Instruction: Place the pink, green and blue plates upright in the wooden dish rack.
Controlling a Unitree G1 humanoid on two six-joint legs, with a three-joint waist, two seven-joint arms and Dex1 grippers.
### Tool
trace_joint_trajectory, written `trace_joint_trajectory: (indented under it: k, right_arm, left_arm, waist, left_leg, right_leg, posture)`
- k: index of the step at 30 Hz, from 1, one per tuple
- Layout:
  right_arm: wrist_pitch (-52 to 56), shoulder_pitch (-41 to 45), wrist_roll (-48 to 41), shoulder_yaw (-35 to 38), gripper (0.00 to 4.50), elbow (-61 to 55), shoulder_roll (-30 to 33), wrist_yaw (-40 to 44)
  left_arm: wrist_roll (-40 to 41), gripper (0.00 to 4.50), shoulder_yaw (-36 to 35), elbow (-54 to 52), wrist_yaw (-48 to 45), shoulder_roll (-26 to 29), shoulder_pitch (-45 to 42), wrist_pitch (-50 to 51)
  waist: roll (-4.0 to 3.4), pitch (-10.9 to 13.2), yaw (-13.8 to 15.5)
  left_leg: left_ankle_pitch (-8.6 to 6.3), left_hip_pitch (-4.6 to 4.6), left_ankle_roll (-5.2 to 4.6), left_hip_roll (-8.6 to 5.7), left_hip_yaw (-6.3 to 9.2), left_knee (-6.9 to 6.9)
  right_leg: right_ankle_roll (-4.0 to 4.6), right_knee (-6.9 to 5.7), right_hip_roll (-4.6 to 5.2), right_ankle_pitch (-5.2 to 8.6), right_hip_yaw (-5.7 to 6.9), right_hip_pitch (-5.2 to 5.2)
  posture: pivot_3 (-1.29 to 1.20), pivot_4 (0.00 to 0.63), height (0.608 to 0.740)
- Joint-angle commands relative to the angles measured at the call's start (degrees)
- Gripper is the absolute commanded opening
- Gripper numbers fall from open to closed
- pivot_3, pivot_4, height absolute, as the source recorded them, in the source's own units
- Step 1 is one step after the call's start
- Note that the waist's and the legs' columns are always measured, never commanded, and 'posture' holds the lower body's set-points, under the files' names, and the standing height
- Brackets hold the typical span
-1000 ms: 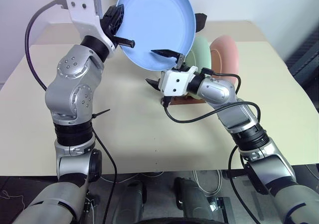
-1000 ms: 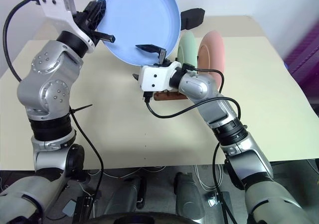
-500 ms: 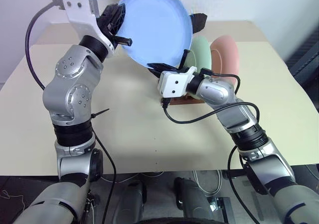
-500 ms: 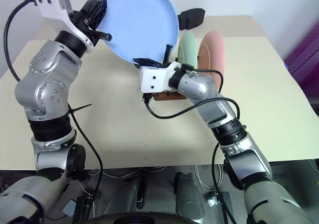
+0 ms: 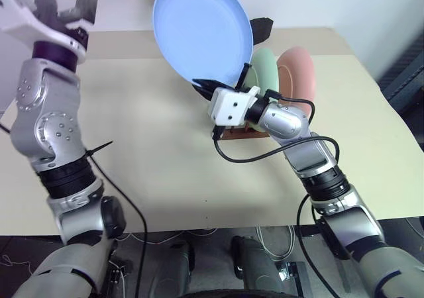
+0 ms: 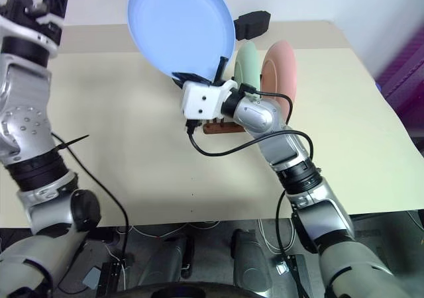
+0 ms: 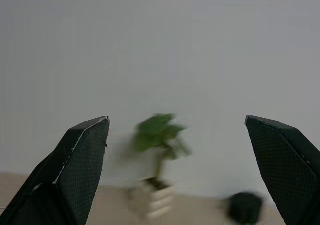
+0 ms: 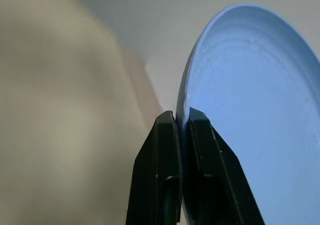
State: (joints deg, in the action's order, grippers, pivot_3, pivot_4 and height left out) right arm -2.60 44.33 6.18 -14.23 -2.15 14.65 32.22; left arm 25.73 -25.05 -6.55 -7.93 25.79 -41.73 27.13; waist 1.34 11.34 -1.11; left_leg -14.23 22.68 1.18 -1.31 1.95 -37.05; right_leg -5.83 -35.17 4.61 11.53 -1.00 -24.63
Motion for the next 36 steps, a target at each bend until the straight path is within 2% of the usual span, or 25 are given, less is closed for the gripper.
trace_joint_trajectory:
  k: [1, 4, 6, 14, 21, 36]
  right_arm:
    - [9.6, 0.4, -13.4, 4.9, 0.0, -8.7, -4.1, 1.1]
    - [23.8, -0.5, -27.9, 9.8, 0.0, -14.1, -6.8, 0.6]
    - [30.6, -0.9, -34.6, 12.3, 0.0, -16.4, -7.4, -0.5]
    - [44.7, -2.9, -51.4, 21.5, 0.0, -19.1, -10.5, -11.9]
    - [48.0, -3.7, -55.1, 23.9, 0.0, -16.9, -10.1, -17.6]
    - [50.4, -3.6, -62.0, 27.4, 0.0, -11.0, -11.4, -23.8]
  left_arm:
    - [-3.2, 4.45, 2.5, 1.5, -3.2, 2.7, 3.6, -1.9]
    - [-6.1, 4.45, 8.8, 0.2, -10.6, 5.6, 10.8, -3.4]
    - [-6.9, 4.45, 12.2, -1.4, -14.3, 6.5, 14.6, -4.4]
    - [-1.9, 4.45, 19.5, -9.7, -25.6, 3.9, 23.8, -4.2]
    - [2.3, 4.45, 22.5, -15.0, -33.3, 5.0, 28.2, -1.7]
    - [2.8, 4.45, 24.1, -15.8, -33.9, 4.1, 28.8, -1.2]
  waist:
    - [0.01, 0.0, 0.3]
    - [0.04, 0.0, 0.5]
    - [0.03, 0.0, 0.5]
    - [0.0, 0.0, 0.1]
    - [-0.03, 0.0, 0.0]
    - [-0.03, 0.0, 0.0]
  left_leg:
    - [0.0, 0.01, 0.0, 0.01, 0.02, -0.01]
    - [0.0, 0.05, 0.01, 0.03, 0.06, -0.06]
    - [0.0, 0.04, 0.01, 0.11, 0.05, -0.04]
    - [-0.01, 0.04, 0.0, 0.23, 0.03, 0.08]
    - [-0.01, 0.06, -0.01, 0.22, -0.08, 0.1]
    - [-0.01, 0.1, -0.03, 0.19, -0.08, 0.06]
  right_leg:
    - [0.0, 0.0, 0.0, 0.0, 0.01, 0.0]
    - [0.01, 0.04, 0.05, 0.0, 0.03, 0.03]
    - [0.04, 0.06, 0.13, 0.01, 0.01, 0.07]
    - [0.23, 0.05, 0.14, 0.1, -0.02, -0.07]
    - [0.28, 0.06, 0.08, 0.12, -0.06, -0.13]
    - [0.26, 0.07, 0.03, 0.12, -0.06, -0.12]
  posture:
    - [0.0, 0.15, 0.736]
    - [0.0, 0.15, 0.736]
    - [0.0, 0.15, 0.736]
    - [0.0, 0.15, 0.736]
    - [0.0, 0.15, 0.736]
    - [0.0, 0.15, 0.736]
